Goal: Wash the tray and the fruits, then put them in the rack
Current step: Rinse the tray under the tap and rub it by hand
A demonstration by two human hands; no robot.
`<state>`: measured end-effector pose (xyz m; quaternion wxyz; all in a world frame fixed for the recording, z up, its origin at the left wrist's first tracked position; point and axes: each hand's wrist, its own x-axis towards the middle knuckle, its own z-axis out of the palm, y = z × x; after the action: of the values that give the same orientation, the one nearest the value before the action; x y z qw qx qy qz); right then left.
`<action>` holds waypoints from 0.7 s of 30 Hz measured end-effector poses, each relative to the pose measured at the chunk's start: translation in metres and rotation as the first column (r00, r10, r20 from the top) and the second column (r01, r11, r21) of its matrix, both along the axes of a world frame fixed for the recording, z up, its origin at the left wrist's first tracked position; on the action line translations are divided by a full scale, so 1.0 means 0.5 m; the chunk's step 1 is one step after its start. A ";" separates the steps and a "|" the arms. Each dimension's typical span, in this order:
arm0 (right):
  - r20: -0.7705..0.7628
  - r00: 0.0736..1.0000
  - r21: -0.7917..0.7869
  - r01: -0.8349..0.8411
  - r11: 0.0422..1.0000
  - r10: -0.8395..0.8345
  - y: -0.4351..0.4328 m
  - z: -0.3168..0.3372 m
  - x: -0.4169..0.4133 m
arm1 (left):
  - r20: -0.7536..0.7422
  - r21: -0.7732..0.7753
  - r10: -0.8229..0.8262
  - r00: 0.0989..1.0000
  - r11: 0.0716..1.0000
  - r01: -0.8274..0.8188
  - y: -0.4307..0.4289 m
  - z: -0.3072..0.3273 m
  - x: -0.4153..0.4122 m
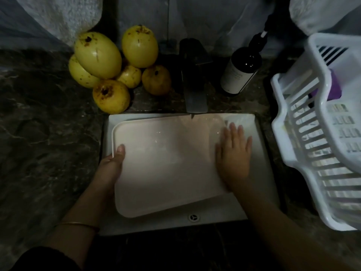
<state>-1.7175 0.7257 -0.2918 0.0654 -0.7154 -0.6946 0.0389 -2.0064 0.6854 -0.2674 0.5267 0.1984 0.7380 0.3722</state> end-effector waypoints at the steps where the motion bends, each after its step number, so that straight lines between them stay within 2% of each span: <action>1: -0.044 0.995 0.003 0.085 0.996 -0.085 0.006 0.002 0.006 | 0.002 -0.008 -0.007 1.000 1.000 0.007 0.001 0.000 0.000; 3: -0.230 0.943 -0.154 0.207 0.966 -0.239 0.018 0.021 0.018 | -0.005 -0.021 -0.011 1.000 1.000 0.011 0.005 0.000 0.003; 5: -0.425 0.803 -0.394 0.252 0.884 -0.418 0.035 0.030 0.029 | -0.014 -0.018 -0.016 1.000 1.000 0.016 0.009 -0.004 0.005; 6: -0.477 0.735 -0.463 0.255 0.849 -0.481 0.040 0.037 0.031 | -0.017 -0.017 -0.016 1.000 1.000 0.015 0.012 -0.004 0.008; 7: -0.490 0.707 -0.493 0.258 0.831 -0.510 0.042 0.044 0.033 | -0.023 -0.016 -0.013 1.000 1.000 0.012 0.014 -0.005 0.013; 9: -0.504 0.710 -0.458 0.262 0.849 -0.491 0.043 0.056 0.037 | -0.075 0.008 0.000 0.997 1.000 0.000 0.016 -0.008 0.025; 12: -0.533 0.721 -0.371 0.272 0.888 -0.443 0.042 0.085 0.046 | -0.241 0.077 0.004 0.970 0.997 0.015 0.016 -0.017 0.051; 14: -0.533 0.715 -0.356 0.295 0.887 -0.452 0.042 0.096 0.052 | -0.408 0.080 -0.012 0.913 0.996 0.048 0.020 -0.027 0.067; 16: -0.548 0.682 -0.361 0.331 0.872 -0.485 0.040 0.106 0.054 | -0.567 0.019 -0.041 0.823 0.998 0.063 0.025 -0.037 0.086; 18: -0.548 0.665 -0.361 0.359 0.861 -0.507 0.038 0.108 0.057 | -0.707 -0.070 -0.087 0.702 0.996 0.053 0.026 -0.038 0.112; 21: -0.557 0.667 -0.330 0.368 0.869 -0.494 0.031 0.117 0.054 | -0.844 -0.026 -0.111 0.525 0.986 0.167 0.015 -0.040 0.148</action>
<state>-1.6906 0.7413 -0.2331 0.2311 -0.8078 -0.4354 0.3232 -1.9326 0.6931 -0.2875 0.1286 0.4264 0.8706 0.2088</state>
